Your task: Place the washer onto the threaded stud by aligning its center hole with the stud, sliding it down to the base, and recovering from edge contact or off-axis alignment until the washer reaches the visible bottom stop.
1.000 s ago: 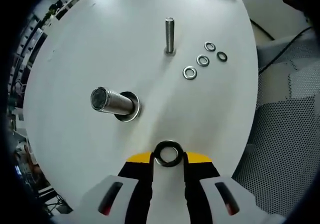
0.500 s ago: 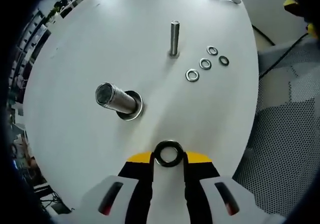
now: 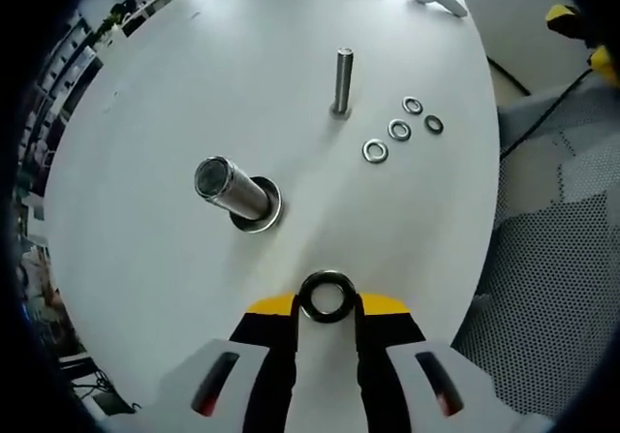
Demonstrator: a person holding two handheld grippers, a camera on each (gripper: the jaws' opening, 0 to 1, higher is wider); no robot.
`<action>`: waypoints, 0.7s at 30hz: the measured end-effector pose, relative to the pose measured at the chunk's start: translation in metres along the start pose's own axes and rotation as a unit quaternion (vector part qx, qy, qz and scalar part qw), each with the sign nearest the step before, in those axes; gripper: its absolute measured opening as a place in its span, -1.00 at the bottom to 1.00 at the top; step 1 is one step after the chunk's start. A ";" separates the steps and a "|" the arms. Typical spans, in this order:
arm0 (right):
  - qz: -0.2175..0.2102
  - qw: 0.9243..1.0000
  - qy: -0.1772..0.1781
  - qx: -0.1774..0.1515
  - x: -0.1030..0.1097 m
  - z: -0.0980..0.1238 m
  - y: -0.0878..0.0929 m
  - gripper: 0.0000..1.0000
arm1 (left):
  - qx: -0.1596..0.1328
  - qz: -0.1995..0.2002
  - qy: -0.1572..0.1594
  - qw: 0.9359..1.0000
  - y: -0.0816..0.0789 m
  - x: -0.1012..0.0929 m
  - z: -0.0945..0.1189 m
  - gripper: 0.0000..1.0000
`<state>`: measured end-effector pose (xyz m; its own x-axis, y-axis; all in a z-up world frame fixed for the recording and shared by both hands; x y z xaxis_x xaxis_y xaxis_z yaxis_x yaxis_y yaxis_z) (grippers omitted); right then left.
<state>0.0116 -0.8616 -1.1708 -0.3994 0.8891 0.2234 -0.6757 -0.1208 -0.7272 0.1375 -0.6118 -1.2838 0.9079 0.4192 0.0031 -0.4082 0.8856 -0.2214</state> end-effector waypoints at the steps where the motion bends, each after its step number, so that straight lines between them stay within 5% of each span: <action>1: -0.001 1.000 0.000 -0.001 0.000 0.000 0.000 -0.41 | -0.001 0.001 0.000 1.000 0.000 0.000 0.000 -0.59; 21: -0.008 1.000 0.007 -0.014 -0.002 0.002 -0.002 -0.41 | 0.010 0.003 0.003 1.000 0.007 0.010 0.005 -0.60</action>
<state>0.0126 -0.8642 -1.1689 -0.3795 0.8970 0.2267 -0.6651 -0.0942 -0.7408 0.1431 -0.6006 -1.2806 0.9056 0.4240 -0.0044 -0.4161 0.8866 -0.2022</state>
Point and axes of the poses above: the point that each gripper's makers call its tool centre point, and the gripper's own axes: z roughly backward along the fingers, x roughly to its left, y roughly out of its underside, the point moved 9 cm from there along z, roughly backward along the fingers, and after that the axes turned 3 degrees about -z, right-handed, at the moved point
